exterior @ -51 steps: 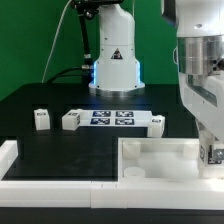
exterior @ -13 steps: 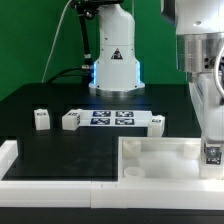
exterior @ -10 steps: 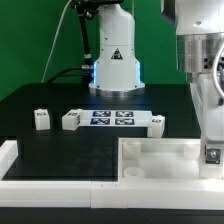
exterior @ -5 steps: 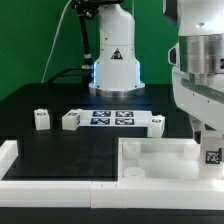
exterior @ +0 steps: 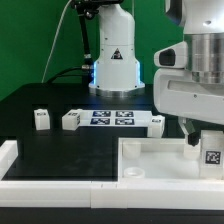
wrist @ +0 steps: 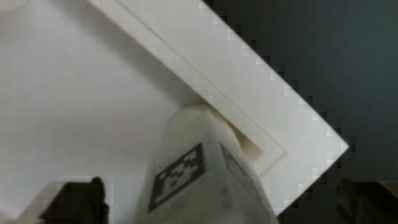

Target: Assemble one leg

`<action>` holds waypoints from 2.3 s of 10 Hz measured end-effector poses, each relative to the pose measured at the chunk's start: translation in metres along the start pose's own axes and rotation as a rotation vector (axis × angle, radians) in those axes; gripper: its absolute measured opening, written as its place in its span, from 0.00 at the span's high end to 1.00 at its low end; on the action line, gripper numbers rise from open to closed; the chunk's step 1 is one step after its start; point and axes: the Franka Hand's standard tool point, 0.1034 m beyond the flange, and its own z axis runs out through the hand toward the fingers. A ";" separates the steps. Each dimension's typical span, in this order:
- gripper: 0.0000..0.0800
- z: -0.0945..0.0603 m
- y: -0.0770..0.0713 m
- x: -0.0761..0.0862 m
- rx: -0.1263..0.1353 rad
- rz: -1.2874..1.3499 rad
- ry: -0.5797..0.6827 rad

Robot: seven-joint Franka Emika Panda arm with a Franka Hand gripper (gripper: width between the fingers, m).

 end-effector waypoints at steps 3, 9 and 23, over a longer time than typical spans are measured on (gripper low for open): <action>0.19 0.000 0.002 0.002 -0.021 -0.316 0.015; 0.51 0.000 0.004 0.004 -0.026 -0.452 0.015; 0.28 -0.003 0.038 0.024 -0.112 0.170 0.058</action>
Offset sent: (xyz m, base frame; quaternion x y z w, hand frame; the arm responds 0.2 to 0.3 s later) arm -0.0035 0.0006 -0.0019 0.0070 0.0027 -0.1624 0.9867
